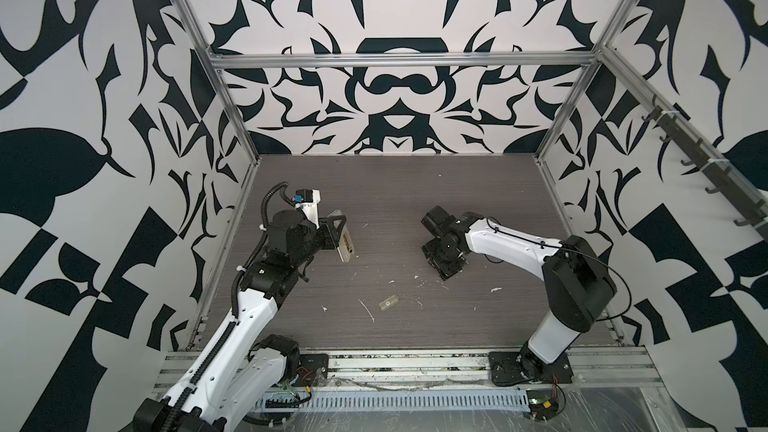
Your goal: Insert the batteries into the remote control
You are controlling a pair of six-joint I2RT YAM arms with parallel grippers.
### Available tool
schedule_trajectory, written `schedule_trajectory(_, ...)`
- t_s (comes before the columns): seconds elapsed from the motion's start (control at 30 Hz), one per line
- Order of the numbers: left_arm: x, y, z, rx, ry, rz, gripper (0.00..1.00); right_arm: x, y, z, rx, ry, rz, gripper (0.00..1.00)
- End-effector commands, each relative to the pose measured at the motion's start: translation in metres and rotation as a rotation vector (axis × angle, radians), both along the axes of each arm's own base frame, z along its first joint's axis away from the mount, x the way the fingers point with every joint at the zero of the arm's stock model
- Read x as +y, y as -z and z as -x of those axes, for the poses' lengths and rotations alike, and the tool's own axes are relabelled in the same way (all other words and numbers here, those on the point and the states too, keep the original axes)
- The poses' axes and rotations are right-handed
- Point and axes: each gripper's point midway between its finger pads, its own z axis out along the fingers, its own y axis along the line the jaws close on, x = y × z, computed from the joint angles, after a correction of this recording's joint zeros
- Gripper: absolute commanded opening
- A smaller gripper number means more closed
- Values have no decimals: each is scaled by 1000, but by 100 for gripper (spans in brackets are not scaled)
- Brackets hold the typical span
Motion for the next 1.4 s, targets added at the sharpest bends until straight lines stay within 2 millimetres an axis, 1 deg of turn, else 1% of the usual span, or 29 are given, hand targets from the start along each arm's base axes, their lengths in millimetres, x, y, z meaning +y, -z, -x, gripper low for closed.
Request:
schedule_trajectory(0.0,1,2,3,-9,2,-12,0,6,-18,-9,-31,32,-6,68)
schedule_trajectory(0.1,0,3,3,-14,0,-27,0,3,-17,-8,-28,53,15,67)
schedule_trajectory(0.2,-1,9,4,-10,-11,-82,0,2,-11,-10,-49,98,0,66)
schedule_trajectory(0.37,-10,21,7,-1,3,-168,0,0,-8,-9,-60,143,1,66)
schedule_trajectory(0.63,-19,15,10,-9,41,-143,0,8,0,-12,-80,183,-19,65)
schedule_trajectory(0.8,-22,15,15,-8,57,-128,0,6,3,-15,-109,210,-12,62)
schedule_trajectory(1.0,-24,12,17,-15,66,-122,0,1,9,-13,-127,247,-9,60)
schedule_trajectory(1.23,-28,9,20,-19,85,-107,0,-10,15,-11,-165,294,2,59)
schedule_trajectory(1.37,-29,11,21,-14,92,-108,0,-9,17,-16,-200,323,-23,58)
